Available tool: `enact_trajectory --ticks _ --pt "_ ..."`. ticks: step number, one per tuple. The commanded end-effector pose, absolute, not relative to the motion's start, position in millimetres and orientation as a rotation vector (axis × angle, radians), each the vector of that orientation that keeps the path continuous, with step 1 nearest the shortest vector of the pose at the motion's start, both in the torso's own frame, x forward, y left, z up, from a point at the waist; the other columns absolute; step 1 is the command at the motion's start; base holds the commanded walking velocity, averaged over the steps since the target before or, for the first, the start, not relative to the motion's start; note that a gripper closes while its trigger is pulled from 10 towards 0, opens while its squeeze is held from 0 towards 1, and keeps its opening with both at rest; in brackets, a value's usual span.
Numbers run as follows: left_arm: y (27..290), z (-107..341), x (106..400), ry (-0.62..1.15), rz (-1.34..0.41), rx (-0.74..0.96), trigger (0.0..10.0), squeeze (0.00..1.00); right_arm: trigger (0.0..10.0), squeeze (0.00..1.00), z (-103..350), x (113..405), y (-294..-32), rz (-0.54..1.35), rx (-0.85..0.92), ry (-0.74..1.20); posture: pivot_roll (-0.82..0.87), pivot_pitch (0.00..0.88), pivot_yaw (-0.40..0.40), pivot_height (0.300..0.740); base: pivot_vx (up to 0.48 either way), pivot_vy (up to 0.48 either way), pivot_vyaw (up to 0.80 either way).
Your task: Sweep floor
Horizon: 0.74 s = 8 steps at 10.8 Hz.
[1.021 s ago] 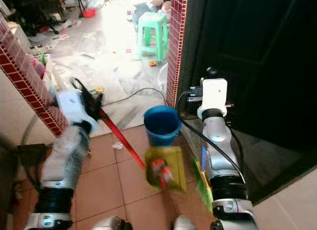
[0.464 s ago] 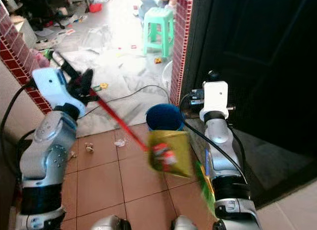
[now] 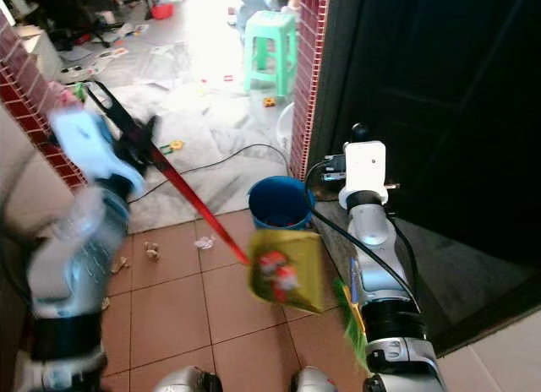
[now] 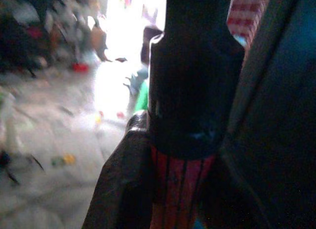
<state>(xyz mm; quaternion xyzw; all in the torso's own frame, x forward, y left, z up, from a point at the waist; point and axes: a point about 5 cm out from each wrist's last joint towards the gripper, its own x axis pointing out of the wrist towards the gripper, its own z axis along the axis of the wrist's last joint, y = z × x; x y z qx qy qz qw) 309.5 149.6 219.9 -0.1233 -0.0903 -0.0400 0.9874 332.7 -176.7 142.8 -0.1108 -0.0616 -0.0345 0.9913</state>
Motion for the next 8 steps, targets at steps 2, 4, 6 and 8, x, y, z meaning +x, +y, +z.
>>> enact_trajectory --ticks 2,4,6,8 --pt "153.3 269.1 312.3 -0.375 -0.070 -0.292 10.0 0.00 10.0 0.00 156.8 338.5 -172.5 -0.053 -0.230 -0.186 -0.08 0.008 0.021 0.740 0.000 0.000 0.00" --pt "161.4 276.5 316.6 -0.417 -0.058 -0.265 10.0 0.00 10.0 0.00 157.0 338.9 -171.0 -0.049 -0.227 -0.188 -0.08 0.011 0.023 0.740 0.131 0.000 0.00" --pt "167.8 274.8 323.0 -0.415 -0.037 -0.239 10.0 0.00 10.0 0.00 155.6 336.6 -171.9 -0.052 -0.231 -0.189 -0.09 0.014 0.028 0.740 0.407 0.000 0.00" --pt "167.7 276.4 329.3 -0.425 -0.025 -0.242 10.0 0.00 10.0 0.00 154.3 336.0 -176.0 -0.061 -0.237 -0.186 -0.09 0.016 0.031 0.740 0.461 0.000 0.00"
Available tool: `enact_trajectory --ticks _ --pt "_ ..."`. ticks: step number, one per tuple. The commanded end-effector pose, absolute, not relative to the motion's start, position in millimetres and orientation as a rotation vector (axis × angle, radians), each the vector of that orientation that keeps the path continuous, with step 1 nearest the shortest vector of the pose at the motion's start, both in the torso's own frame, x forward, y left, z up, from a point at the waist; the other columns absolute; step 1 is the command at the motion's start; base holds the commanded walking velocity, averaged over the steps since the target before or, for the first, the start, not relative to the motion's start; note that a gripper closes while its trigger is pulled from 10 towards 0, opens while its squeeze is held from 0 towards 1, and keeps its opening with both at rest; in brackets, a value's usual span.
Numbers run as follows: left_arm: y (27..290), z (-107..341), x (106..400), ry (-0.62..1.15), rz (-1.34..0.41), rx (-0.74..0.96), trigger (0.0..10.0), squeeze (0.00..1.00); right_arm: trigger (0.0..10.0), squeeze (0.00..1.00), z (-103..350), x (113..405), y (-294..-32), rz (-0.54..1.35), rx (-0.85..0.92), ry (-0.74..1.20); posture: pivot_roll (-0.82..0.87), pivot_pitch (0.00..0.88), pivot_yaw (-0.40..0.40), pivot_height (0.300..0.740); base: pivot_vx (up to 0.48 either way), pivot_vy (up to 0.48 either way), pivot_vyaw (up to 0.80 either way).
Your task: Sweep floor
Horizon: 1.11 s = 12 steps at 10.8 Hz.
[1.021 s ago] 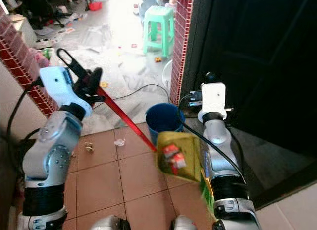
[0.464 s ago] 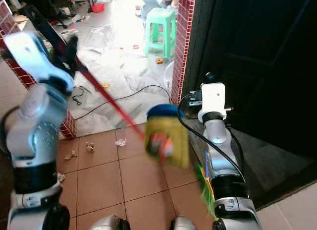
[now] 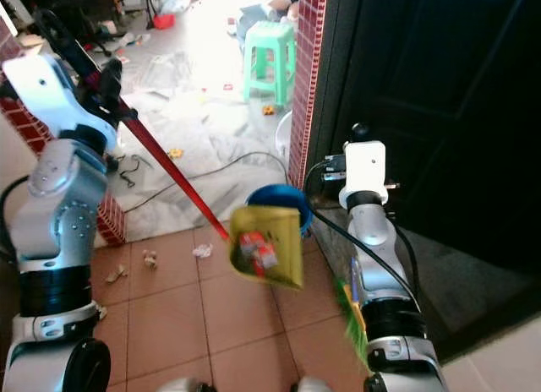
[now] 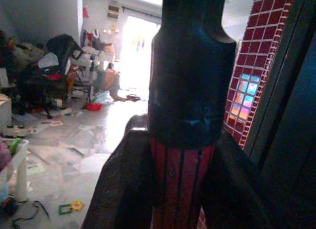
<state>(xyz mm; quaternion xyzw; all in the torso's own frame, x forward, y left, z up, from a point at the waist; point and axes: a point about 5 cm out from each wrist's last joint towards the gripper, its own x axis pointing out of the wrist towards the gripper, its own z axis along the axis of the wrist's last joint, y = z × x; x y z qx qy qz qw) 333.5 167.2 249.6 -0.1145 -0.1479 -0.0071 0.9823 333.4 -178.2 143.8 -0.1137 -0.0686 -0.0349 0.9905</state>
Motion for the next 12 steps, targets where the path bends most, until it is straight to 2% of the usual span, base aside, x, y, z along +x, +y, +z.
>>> enact_trajectory --ticks 1,12 --pt "166.1 278.1 331.7 -0.436 -0.029 -0.245 10.0 0.00 10.0 0.00 154.3 335.5 -175.5 -0.062 -0.237 -0.186 -0.09 0.018 0.034 0.740 0.469 0.000 0.00" --pt "177.6 283.1 338.0 -0.472 0.021 -0.218 10.0 0.00 10.0 0.00 151.9 334.5 -175.8 -0.057 -0.236 -0.179 -0.09 0.020 0.031 0.740 0.446 0.000 0.00"
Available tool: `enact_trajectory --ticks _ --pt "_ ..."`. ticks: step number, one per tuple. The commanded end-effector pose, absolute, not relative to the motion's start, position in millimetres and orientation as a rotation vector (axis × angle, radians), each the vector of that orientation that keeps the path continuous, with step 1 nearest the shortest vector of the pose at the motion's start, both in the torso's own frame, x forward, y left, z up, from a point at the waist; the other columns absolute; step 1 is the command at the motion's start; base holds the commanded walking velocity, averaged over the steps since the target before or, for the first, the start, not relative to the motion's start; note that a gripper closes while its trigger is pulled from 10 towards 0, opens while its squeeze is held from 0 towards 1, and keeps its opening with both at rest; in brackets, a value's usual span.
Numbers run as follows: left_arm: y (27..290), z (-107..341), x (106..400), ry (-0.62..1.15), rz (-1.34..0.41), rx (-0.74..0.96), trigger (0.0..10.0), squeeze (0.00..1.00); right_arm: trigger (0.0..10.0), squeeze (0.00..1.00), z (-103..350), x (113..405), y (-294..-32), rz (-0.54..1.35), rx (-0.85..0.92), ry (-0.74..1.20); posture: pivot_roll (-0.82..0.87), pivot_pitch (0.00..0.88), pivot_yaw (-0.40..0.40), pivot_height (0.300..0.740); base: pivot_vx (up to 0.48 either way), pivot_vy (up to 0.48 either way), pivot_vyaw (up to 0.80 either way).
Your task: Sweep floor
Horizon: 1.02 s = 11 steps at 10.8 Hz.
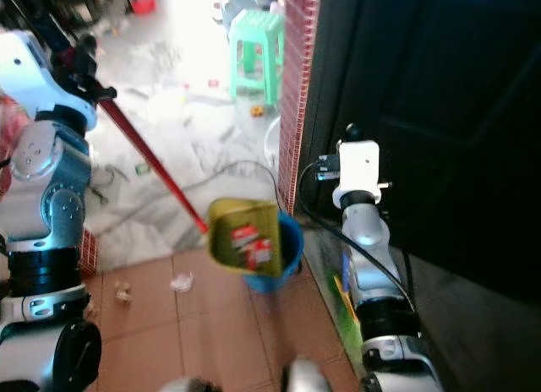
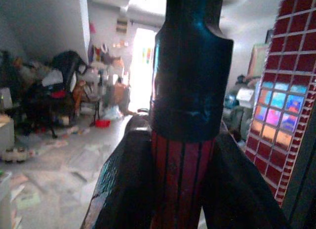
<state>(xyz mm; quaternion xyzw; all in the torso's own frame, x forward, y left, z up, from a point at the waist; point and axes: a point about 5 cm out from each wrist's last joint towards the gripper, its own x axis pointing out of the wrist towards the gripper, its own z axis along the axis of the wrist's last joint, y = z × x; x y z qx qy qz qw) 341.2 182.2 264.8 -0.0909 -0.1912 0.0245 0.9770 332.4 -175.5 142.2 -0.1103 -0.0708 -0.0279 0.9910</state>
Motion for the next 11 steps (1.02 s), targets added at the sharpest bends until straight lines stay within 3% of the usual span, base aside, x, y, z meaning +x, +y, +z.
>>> enact_trajectory --ticks 1,3,8,11 --pt "178.5 282.9 338.6 -0.473 0.024 -0.214 10.0 0.00 10.0 0.00 151.7 334.6 -175.4 -0.055 -0.238 -0.178 -0.09 0.019 0.031 0.740 0.428 0.000 0.00" --pt "179.3 283.8 338.8 -0.489 0.035 -0.181 10.0 0.00 10.0 0.00 151.4 334.6 -175.4 -0.053 -0.237 -0.177 -0.09 0.019 0.028 0.740 0.409 0.000 0.00" --pt "157.8 283.8 330.6 -0.560 -0.049 -0.003 10.0 0.00 10.0 0.00 150.0 335.0 -174.3 -0.045 -0.239 -0.171 -0.10 0.021 0.024 0.740 0.000 0.000 0.00" --pt "127.7 265.2 320.4 -0.570 -0.233 0.159 10.0 0.00 10.0 0.00 149.9 335.4 -174.2 -0.045 -0.240 -0.170 -0.10 0.025 0.027 0.740 0.000 0.000 0.00"
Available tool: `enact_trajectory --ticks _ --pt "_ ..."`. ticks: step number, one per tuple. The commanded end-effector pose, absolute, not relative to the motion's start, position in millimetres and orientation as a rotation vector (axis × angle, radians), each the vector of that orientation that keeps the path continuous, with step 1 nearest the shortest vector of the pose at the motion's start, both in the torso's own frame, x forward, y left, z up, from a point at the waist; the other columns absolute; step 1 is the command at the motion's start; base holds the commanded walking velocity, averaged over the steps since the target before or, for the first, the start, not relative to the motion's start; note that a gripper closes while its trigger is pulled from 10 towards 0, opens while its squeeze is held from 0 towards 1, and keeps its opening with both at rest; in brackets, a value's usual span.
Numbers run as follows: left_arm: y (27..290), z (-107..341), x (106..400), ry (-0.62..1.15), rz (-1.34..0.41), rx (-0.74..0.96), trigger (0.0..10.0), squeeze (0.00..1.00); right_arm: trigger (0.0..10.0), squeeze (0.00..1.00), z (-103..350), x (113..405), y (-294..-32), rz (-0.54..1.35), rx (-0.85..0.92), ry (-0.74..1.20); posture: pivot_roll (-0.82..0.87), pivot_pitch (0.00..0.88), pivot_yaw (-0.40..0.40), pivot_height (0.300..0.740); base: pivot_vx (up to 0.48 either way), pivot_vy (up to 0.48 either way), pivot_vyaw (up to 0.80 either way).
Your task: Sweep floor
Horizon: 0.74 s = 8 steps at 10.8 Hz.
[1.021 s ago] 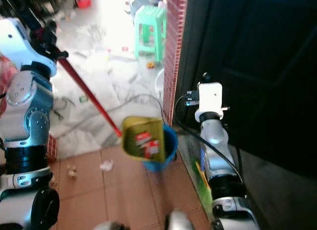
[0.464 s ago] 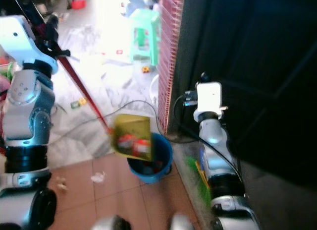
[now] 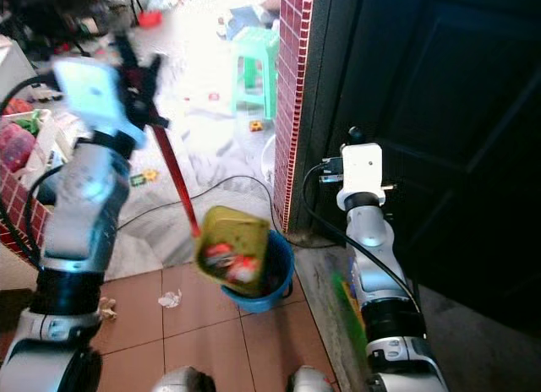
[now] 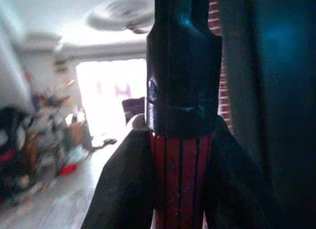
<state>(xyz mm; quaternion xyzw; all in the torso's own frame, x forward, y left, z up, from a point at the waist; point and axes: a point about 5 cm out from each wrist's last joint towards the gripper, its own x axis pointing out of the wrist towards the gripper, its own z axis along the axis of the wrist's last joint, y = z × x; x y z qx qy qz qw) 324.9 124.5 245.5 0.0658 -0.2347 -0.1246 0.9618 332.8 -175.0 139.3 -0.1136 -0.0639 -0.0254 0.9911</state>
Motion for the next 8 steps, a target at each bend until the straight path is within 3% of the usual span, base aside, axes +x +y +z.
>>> enact_trajectory --ticks 1,3,8 --pt "116.1 260.9 314.9 -0.587 -0.312 0.224 10.0 0.00 10.0 0.00 150.1 335.9 -174.2 -0.047 -0.241 -0.171 -0.10 0.026 0.028 0.740 0.000 0.000 0.00" --pt "86.4 261.4 295.5 -0.675 -0.503 0.342 10.0 0.00 10.0 0.00 149.8 335.7 -174.5 -0.046 -0.244 -0.172 -0.10 0.026 0.027 0.740 0.000 0.000 0.00" --pt "56.7 266.3 275.0 -0.750 -0.627 0.359 10.0 0.00 10.0 0.00 146.6 336.9 -172.0 -0.038 -0.244 -0.164 -0.09 0.026 0.024 0.740 0.000 0.000 0.00"
